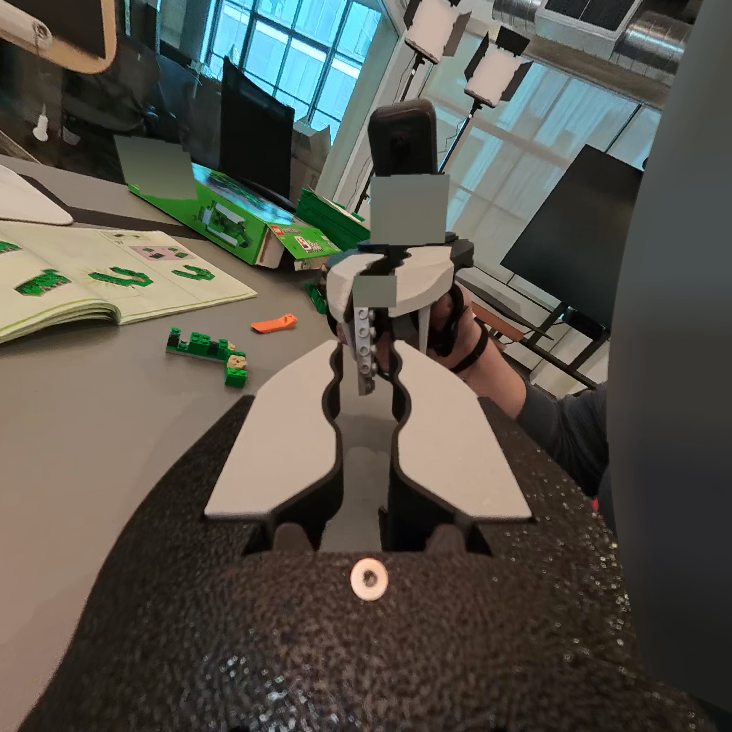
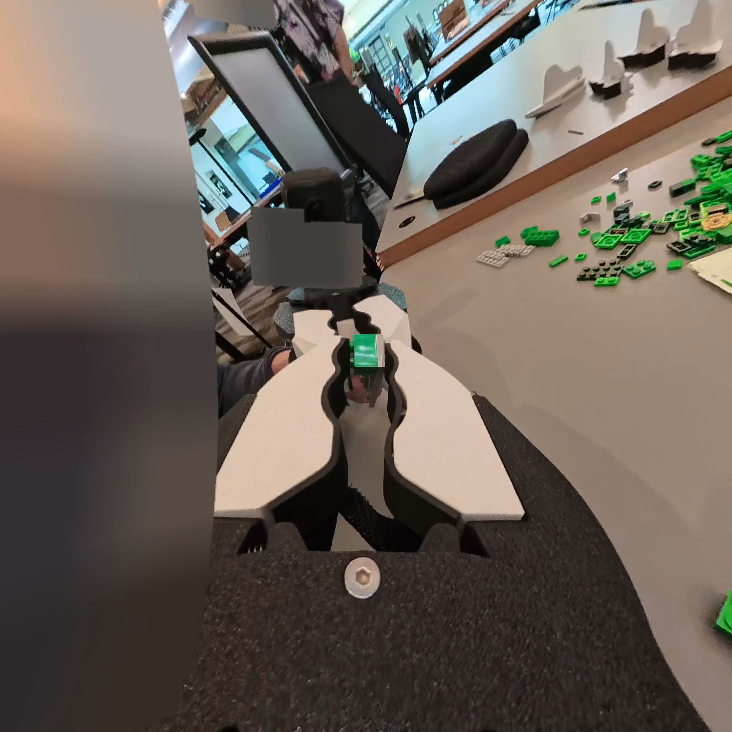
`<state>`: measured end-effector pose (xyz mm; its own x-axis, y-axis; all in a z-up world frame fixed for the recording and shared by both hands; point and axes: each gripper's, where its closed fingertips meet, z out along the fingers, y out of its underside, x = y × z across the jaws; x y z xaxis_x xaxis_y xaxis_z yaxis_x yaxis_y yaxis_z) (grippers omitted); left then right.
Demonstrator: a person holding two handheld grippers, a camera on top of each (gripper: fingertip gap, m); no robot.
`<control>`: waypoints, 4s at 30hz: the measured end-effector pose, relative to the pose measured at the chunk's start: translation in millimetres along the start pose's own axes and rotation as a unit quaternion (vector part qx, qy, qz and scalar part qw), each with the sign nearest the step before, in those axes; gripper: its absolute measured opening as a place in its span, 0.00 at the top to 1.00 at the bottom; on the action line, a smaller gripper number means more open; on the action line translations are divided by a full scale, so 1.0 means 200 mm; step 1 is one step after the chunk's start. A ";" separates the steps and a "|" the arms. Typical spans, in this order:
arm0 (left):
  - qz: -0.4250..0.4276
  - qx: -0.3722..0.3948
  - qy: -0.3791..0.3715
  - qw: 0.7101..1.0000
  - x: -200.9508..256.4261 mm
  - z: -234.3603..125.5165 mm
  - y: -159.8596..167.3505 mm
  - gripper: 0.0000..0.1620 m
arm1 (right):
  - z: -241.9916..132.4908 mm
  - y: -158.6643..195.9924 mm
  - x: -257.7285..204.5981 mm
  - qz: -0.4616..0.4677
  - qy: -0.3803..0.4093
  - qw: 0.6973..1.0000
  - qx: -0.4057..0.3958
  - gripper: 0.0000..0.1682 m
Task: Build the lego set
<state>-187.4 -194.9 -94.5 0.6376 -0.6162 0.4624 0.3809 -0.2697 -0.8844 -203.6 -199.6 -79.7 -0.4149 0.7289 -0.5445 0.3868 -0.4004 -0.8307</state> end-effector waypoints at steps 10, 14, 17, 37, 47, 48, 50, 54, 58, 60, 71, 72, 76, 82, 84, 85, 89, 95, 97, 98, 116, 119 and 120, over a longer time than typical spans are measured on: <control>-0.019 -0.035 0.027 0.999 0.01 -0.02 0.04 0.95 | 0.00 0.03 -0.01 -0.012 -0.008 0.999 -0.034 0.90; -0.033 -0.003 -0.007 0.999 -0.04 -0.05 0.00 0.96 | -0.08 0.08 0.05 -0.077 0.044 0.995 -0.045 0.88; -0.074 0.064 -0.043 0.994 -0.12 -0.13 -0.05 0.96 | -0.21 0.30 0.21 -0.125 0.140 0.970 -0.155 0.85; -0.241 0.288 -0.078 0.924 -0.27 -0.27 -0.17 0.96 | -0.27 0.59 0.40 -0.139 0.195 0.935 -0.261 0.97; -0.288 0.397 -0.094 0.866 -0.36 -0.27 -0.24 0.95 | -0.08 0.03 0.35 -0.227 0.325 0.912 -0.105 1.00; -0.280 0.396 -0.103 0.868 -0.37 -0.28 -0.24 0.95 | -0.11 0.04 0.39 -0.233 0.342 0.903 -0.116 1.00; -0.262 0.399 -0.124 0.870 -0.38 -0.33 -0.25 0.96 | -0.19 0.09 0.48 -0.215 0.368 0.894 -0.136 1.00; -0.244 0.387 -0.134 0.879 -0.40 -0.36 -0.24 0.96 | -0.22 0.15 0.51 -0.173 0.329 0.924 -0.091 0.97; -0.246 0.341 -0.068 0.905 -0.32 -0.24 -0.21 0.95 | -0.06 0.08 0.29 -0.067 0.139 0.988 0.016 0.86; -0.242 0.342 -0.050 0.907 -0.28 -0.21 -0.22 0.95 | 0.00 0.07 0.25 -0.033 0.099 0.994 0.019 0.84; -0.238 0.313 -0.020 0.919 -0.22 -0.11 -0.16 0.95 | 0.13 0.00 0.18 0.011 0.044 0.996 0.073 0.94; -0.240 0.313 -0.021 0.919 -0.23 -0.11 -0.15 0.96 | 0.13 0.00 0.18 0.016 0.039 0.996 0.073 0.96; -0.247 0.285 -0.002 0.926 -0.22 -0.09 -0.13 0.94 | 0.11 0.02 0.18 0.030 0.024 0.997 0.061 0.97; -0.171 0.208 -0.018 0.963 -0.20 -0.12 -0.12 0.66 | 0.04 0.10 0.17 -0.011 0.022 0.999 -0.026 0.97; -0.143 0.162 -0.002 0.976 -0.18 -0.11 -0.10 0.70 | 0.03 0.13 0.14 -0.028 0.013 0.997 -0.067 0.97; -0.134 0.145 0.013 0.980 -0.16 -0.11 -0.09 0.72 | 0.03 0.15 0.13 -0.035 0.006 0.996 -0.082 0.97; -0.116 0.114 0.063 0.985 -0.08 -0.09 -0.09 0.90 | 0.02 0.17 0.09 -0.048 -0.016 0.992 -0.119 0.97; -0.129 0.121 0.077 0.981 -0.07 -0.10 -0.08 0.90 | 0.02 0.17 0.08 -0.045 -0.031 0.991 -0.123 0.97; -0.131 0.120 0.072 0.981 -0.08 -0.11 -0.08 0.91 | 0.02 0.17 0.08 -0.042 -0.033 0.991 -0.126 0.97; -0.123 0.122 0.067 0.982 -0.08 -0.11 -0.08 0.91 | 0.02 0.18 0.08 -0.041 -0.035 0.990 -0.127 0.97; -0.272 0.267 -0.091 0.920 -0.40 -0.33 -0.16 0.91 | -0.18 0.17 1.02 -0.359 0.147 0.765 -0.513 0.88; -0.284 0.270 -0.084 0.916 -0.41 -0.34 -0.16 0.91 | -0.19 0.20 1.03 -0.351 0.114 0.760 -0.535 0.88; -0.287 0.271 -0.082 0.915 -0.41 -0.34 -0.16 0.91 | -0.19 0.20 1.04 -0.350 0.108 0.761 -0.535 0.88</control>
<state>-297.7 -186.5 -109.3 0.3039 -0.3570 0.8833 0.9324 -0.0789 -0.3527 -242.7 -43.2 -222.5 -0.7272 0.6764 0.1171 0.6304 0.7255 -0.2760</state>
